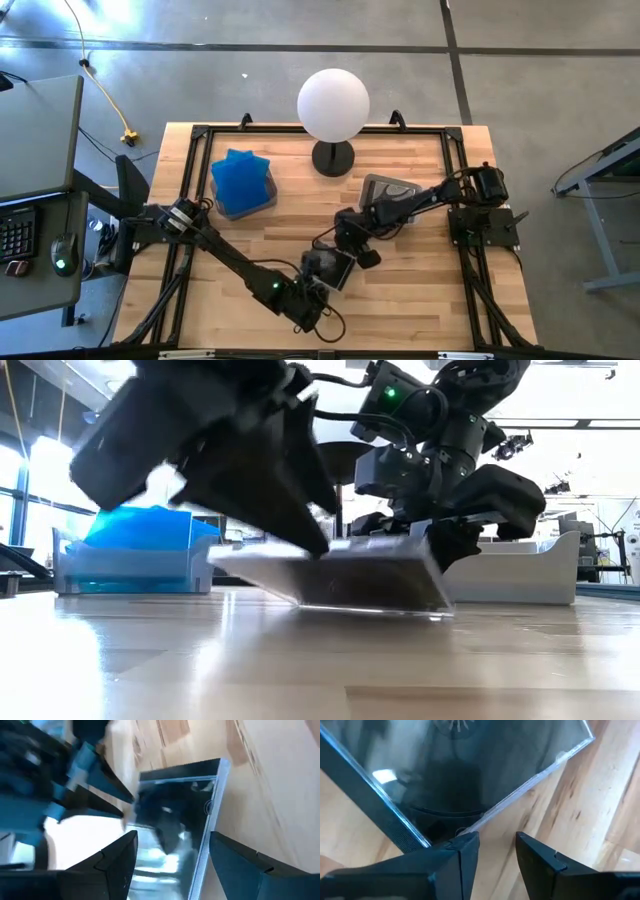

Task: Pick & place jewel cases by type
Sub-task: Put the black cd case into the gray bin

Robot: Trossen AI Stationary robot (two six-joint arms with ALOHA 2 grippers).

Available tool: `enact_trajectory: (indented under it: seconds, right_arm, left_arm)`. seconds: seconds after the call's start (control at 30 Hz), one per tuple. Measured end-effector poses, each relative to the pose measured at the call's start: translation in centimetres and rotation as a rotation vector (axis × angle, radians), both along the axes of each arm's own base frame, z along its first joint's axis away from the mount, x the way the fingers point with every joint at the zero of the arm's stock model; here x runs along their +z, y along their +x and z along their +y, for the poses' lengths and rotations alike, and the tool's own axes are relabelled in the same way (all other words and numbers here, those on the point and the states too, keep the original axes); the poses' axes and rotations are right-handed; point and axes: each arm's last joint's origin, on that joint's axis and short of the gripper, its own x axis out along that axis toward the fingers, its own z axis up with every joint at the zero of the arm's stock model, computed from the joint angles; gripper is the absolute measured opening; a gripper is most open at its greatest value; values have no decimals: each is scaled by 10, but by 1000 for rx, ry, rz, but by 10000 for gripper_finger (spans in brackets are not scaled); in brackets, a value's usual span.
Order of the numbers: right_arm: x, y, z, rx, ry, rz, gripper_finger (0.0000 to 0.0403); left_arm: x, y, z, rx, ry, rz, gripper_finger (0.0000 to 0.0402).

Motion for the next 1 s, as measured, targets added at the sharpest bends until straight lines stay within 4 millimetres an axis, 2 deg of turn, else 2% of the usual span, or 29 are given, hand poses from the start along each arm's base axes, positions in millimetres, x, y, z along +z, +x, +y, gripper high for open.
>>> enact_trajectory:
  seconds: [0.2, 0.37, 0.5, 0.73, 0.83, 1.0]
  right_arm:
    - [0, -1, 3, -5, 40, 16, 126]
    - [0, -1, 10, 32, 176, 33, 126]
    - [-1, -3, 17, 62, 141, 14, 126]
    - [-11, -10, 15, 34, 137, -12, 126]
    - [-11, -14, 15, 30, 136, -23, 126]
    - [-13, -18, 13, 26, 123, -47, 126]
  left_arm:
    - [33, 14, -4, -25, -16, -56, 236]
    - [31, 18, 7, -5, 69, -28, 235]
    - [27, 24, 18, -39, -84, 39, 235]
    - [25, 23, 17, -63, -60, 63, 234]
    - [25, 23, 17, -71, -52, 70, 217]
    - [23, 21, 16, -86, -79, 101, 155]
